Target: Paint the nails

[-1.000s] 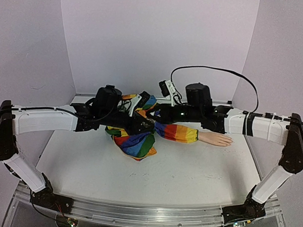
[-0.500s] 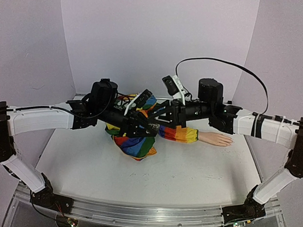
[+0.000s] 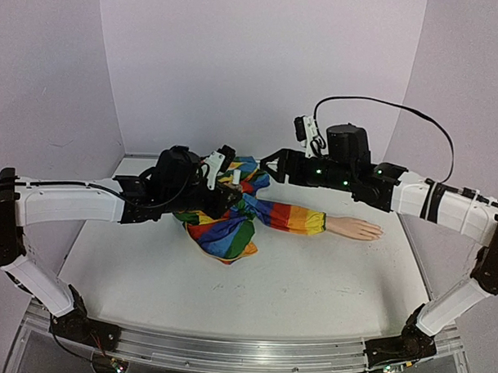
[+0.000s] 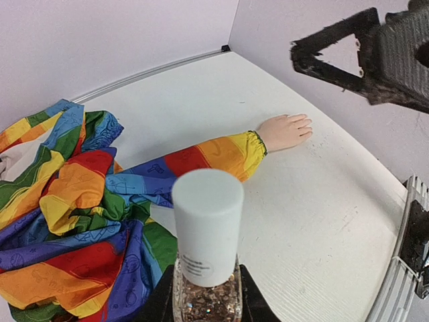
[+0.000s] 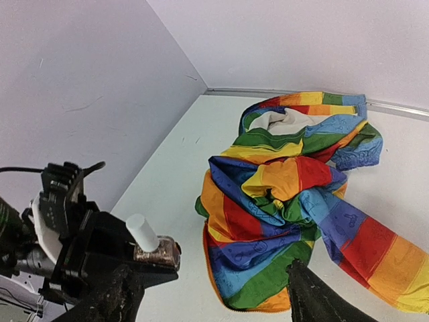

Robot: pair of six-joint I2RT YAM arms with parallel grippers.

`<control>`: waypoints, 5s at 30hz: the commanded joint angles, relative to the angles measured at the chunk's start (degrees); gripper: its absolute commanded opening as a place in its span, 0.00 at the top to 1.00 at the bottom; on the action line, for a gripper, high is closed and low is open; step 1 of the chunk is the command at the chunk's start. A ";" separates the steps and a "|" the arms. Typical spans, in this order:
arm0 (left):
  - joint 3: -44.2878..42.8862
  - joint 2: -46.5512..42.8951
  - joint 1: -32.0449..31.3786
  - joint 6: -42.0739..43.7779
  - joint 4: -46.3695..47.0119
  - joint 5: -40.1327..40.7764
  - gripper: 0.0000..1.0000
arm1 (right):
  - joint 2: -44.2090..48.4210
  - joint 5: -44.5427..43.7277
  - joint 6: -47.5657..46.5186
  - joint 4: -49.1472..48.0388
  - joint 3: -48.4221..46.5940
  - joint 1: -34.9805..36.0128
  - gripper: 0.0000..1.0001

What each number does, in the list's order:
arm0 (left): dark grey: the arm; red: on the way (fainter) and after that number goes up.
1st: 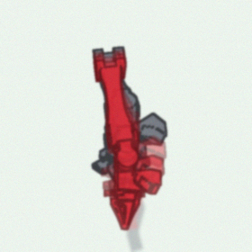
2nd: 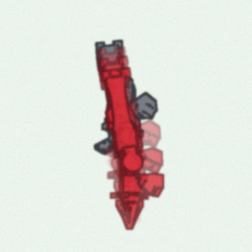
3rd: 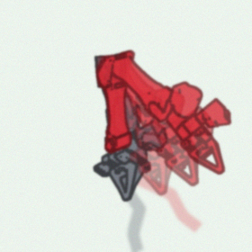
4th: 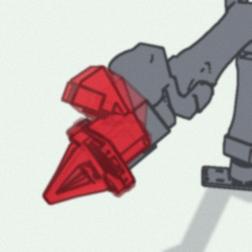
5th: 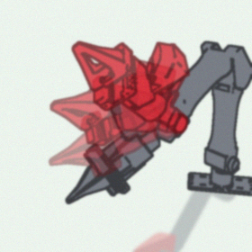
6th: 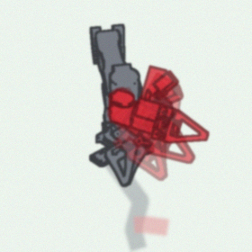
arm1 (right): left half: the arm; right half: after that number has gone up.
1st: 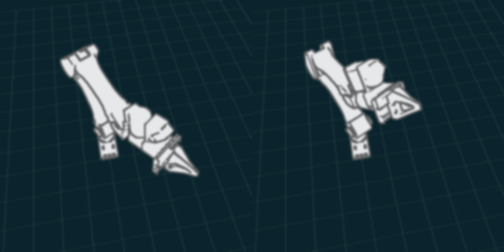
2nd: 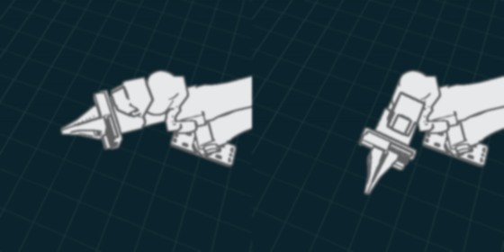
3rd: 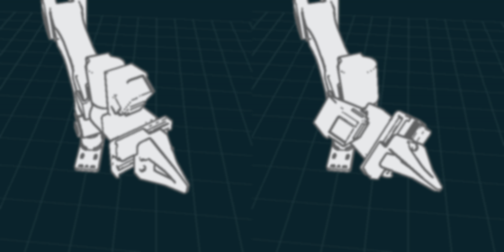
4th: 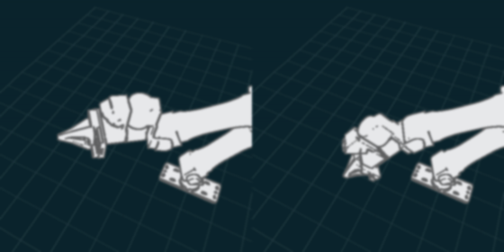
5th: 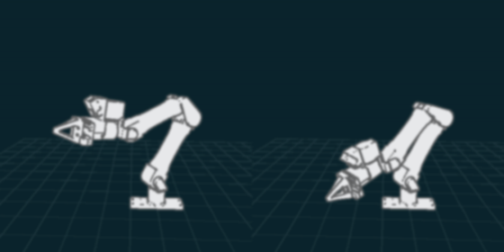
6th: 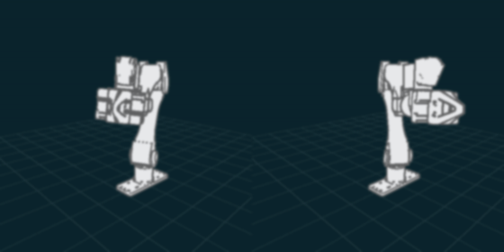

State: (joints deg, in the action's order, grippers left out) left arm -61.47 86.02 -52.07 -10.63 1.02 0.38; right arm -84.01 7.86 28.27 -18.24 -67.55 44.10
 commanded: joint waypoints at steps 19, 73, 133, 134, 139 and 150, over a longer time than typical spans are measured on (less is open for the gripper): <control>-8.23 5.48 -5.23 2.20 1.22 4.63 1.00 | -7.27 -0.75 3.37 -1.97 -7.18 5.47 0.53; -6.03 1.34 -1.79 8.97 0.17 3.30 1.00 | -0.38 -2.14 0.01 -5.25 -0.46 3.82 0.30; -4.48 -0.83 -2.68 7.26 3.26 -5.94 1.00 | 1.36 3.83 -0.96 -1.99 1.71 -2.45 0.22; -4.59 -0.65 -2.66 7.49 3.29 -5.44 1.00 | 1.99 2.08 1.14 -2.10 1.95 -1.70 0.22; -5.29 0.06 -2.68 7.87 3.12 -3.03 1.00 | 0.95 -6.09 3.69 -0.68 -2.39 4.20 0.30; -6.21 0.60 -2.68 7.79 2.73 -2.78 1.00 | -6.70 -11.48 4.15 1.98 -10.90 9.13 0.58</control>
State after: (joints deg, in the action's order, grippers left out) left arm -65.87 86.98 -54.54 -3.03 0.60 -2.90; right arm -89.38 -0.40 32.18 -16.21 -74.50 52.25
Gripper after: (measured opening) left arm 0.221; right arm 0.428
